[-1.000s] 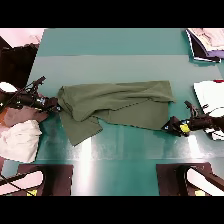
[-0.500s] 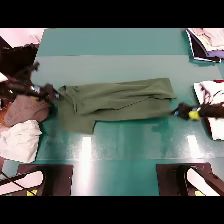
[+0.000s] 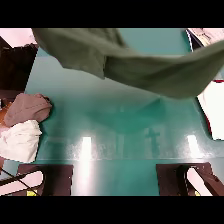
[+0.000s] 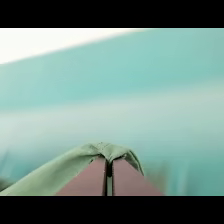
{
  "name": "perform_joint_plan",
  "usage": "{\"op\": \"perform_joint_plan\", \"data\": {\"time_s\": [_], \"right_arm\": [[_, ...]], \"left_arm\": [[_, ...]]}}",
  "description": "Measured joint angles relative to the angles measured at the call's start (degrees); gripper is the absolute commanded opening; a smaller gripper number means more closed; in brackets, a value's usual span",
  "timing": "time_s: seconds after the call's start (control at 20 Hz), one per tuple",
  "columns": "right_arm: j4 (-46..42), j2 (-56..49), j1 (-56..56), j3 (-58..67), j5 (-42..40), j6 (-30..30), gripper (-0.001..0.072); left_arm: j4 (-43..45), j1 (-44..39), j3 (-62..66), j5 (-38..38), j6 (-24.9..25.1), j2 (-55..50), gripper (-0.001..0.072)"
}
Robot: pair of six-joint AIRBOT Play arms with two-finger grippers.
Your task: Fold the shirts.
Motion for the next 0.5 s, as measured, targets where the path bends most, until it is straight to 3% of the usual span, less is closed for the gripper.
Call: {"op": "perform_joint_plan", "data": {"time_s": [0.15, 0.5], "right_arm": [[-0.02, 0.28, -2.27, 11.5, 0.87, 0.13, 0.0015], [-0.37, 0.44, -9.4, 29.46, 3.28, 0.57, 0.0013]], "left_arm": [[0.57, 0.0, 6.29, 4.04, -1.51, 4.94, 0.0026], [12.31, 0.0, 9.35, 14.67, -1.9, 20.48, 0.0024]]}}
